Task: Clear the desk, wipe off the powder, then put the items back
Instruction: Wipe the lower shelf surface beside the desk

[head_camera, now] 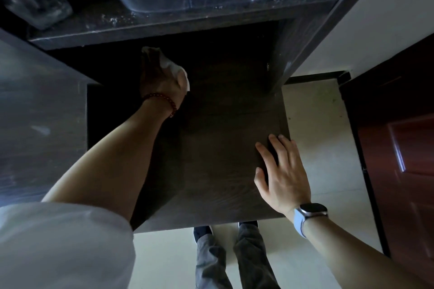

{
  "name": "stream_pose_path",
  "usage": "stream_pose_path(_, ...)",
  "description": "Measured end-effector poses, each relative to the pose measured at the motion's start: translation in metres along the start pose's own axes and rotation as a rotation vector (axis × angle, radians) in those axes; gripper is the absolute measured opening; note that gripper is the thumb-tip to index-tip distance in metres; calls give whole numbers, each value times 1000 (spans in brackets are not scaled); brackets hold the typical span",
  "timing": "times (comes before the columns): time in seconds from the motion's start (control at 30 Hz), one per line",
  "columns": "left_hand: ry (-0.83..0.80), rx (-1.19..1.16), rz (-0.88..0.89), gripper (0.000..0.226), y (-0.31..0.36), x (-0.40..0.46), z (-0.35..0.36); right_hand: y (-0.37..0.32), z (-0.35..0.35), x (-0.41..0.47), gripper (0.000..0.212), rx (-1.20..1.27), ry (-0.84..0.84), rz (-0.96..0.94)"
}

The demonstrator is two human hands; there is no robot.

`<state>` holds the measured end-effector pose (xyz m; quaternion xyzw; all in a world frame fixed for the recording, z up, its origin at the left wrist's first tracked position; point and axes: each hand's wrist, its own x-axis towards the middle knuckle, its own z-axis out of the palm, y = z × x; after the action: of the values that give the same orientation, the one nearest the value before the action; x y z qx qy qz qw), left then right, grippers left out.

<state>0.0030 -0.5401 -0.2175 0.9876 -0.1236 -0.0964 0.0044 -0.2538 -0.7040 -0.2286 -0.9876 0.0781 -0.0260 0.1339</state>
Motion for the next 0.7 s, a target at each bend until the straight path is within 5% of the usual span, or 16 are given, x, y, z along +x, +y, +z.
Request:
stream_pose_path(0.23,-66,192,1,73,5,3,-7,0,1,0,44,5,9,-3)
stream_pose_path(0.5,-177,72,-67,71,17,-47,2,0,1,0,44,-5,10,-13)
stream_pose_path(0.7,-140,-11,231,62,72,-23,-1,1,1,1,45,3,6,-18)
